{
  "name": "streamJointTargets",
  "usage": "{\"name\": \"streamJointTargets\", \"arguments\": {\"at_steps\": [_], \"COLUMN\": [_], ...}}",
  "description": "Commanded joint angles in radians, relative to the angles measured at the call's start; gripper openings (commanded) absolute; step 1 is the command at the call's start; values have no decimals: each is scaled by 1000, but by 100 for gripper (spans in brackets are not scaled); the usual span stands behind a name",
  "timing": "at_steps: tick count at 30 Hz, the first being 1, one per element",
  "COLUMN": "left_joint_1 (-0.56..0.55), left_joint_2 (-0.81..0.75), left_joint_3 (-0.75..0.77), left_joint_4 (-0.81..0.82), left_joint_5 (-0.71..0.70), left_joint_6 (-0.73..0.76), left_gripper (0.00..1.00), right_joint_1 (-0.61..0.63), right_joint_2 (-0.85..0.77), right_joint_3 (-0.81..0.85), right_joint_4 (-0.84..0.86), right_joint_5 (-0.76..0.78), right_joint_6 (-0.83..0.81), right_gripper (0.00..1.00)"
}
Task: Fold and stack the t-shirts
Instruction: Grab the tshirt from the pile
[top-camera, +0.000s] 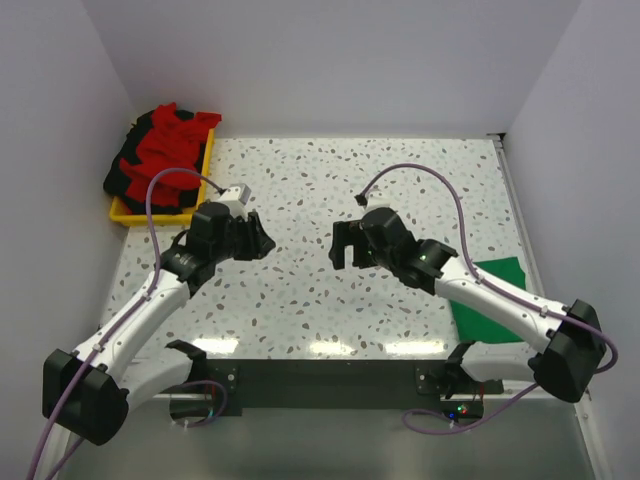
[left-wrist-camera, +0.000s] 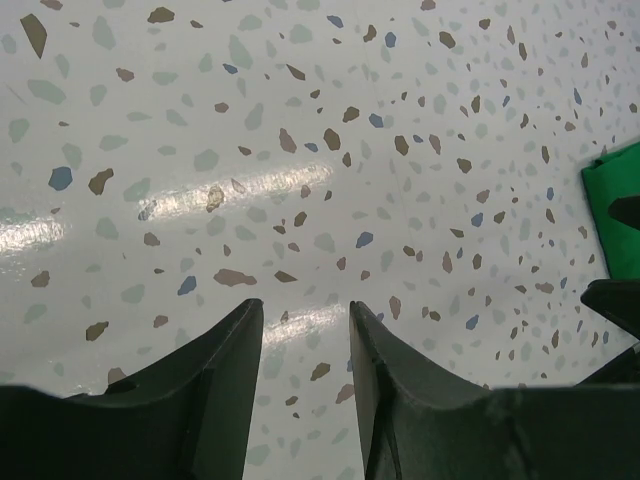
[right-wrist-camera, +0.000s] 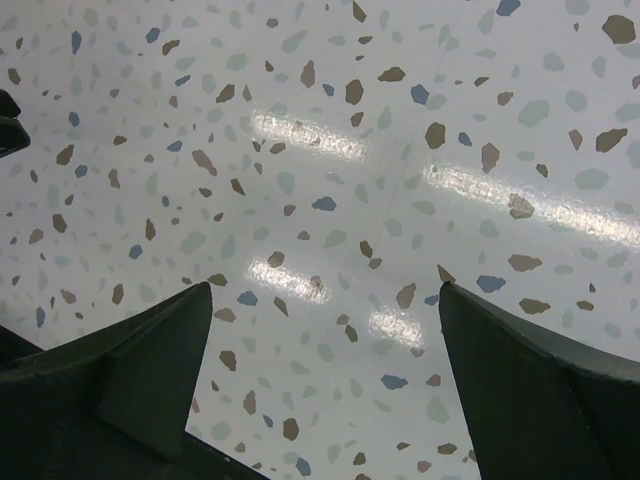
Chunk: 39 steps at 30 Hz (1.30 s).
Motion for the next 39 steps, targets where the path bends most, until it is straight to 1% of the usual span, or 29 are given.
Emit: {"name": "streamJointTargets", "arguments": {"at_steps": [1,13,18,21,24,25,26,28,29,30,32,34,39], "left_joint_1": [-1,0,0,0,14,20,47,89,160,201,279,305,394], "left_joint_2": [-8,9,31,50,96,124,136,168,179,195,233,285,427], "left_joint_3": [-1,8,36,77,157,181,224,258,291,305,359,405,566], "left_joint_4": [33,37,26,13,-36,-67,-79,-92,-95,-95,-81,-69,-76], "left_joint_5": [13,3,-18,-53,-127,-176,-194,-239,-238,-227,-271,-349,-467], "left_joint_6": [15,18,13,2,-8,-11,-15,-16,-28,-34,-44,-42,-65], "left_gripper": [45,45,45,45,46,47,47,49,49,50,53,53,64], "right_joint_1": [0,0,1,0,0,0,0,0,0,0,0,0,1], "right_joint_2": [-46,-66,-75,-91,-114,-124,-133,-152,-158,-160,-158,-151,-149], "right_joint_3": [-7,-26,-32,-35,-43,-50,-62,-75,-85,-89,-89,-86,-81], "right_joint_4": [37,23,-1,-13,-19,-16,-9,0,7,10,11,10,-10], "right_joint_5": [-1,-4,-7,-4,-18,-21,-28,-42,-48,-59,-76,-107,-153], "right_joint_6": [-5,-1,-13,-27,-44,-45,-48,-61,-65,-74,-82,-94,-125], "right_gripper": [99,99,99,99,99,99,99,99,99,99,99,99,99]}}
